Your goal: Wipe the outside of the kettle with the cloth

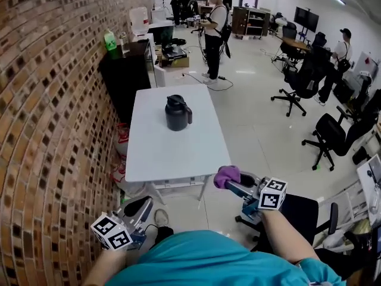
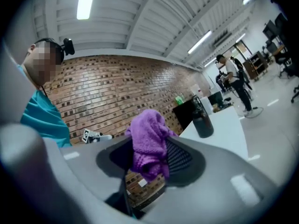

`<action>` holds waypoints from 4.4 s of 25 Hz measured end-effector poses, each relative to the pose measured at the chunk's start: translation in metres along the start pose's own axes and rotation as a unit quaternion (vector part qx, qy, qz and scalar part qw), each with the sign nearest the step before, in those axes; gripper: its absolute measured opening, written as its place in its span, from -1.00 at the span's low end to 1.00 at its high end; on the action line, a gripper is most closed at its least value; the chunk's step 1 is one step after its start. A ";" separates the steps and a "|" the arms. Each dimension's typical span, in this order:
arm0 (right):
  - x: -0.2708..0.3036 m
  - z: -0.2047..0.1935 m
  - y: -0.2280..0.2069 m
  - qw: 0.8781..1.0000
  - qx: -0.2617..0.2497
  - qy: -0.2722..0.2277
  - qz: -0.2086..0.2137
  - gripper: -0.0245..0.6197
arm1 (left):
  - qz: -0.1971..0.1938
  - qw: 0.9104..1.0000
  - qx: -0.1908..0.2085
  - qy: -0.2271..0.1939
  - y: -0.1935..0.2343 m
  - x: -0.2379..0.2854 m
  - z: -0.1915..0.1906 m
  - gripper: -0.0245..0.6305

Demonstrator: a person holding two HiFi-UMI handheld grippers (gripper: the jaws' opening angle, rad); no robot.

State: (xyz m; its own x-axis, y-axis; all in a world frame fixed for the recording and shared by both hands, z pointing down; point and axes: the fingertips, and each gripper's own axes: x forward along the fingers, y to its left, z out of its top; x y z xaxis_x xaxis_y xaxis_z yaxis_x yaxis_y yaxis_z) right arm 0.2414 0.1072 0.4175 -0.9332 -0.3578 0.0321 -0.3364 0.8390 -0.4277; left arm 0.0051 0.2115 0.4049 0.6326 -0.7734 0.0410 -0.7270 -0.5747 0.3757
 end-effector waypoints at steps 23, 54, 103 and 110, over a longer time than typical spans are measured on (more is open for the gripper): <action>0.255 0.046 -0.350 0.970 0.235 -0.027 -0.063 -0.38 | 0.011 0.995 -0.010 0.098 0.301 0.105 0.121 -0.93; 0.323 -0.005 -0.402 0.935 0.349 0.033 0.049 -0.37 | 0.019 0.992 -0.066 0.107 0.331 0.170 0.104 -0.93; 0.510 -0.003 -0.322 0.706 -0.179 0.659 0.187 -0.37 | 0.099 0.991 -0.086 0.039 0.383 0.055 0.105 -0.93; 0.486 -0.047 -0.305 0.437 -0.421 0.782 0.142 -0.37 | 0.067 0.994 -0.088 0.019 0.387 0.042 0.117 -0.93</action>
State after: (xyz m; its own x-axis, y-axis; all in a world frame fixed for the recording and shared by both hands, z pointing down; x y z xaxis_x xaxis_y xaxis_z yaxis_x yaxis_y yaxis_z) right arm -0.1159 -0.3032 0.6061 0.3255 -0.0242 0.9452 0.5083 0.8474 -0.1533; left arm -0.2812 -0.0745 0.4440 0.5452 -0.8275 0.1344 -0.7493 -0.4092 0.5206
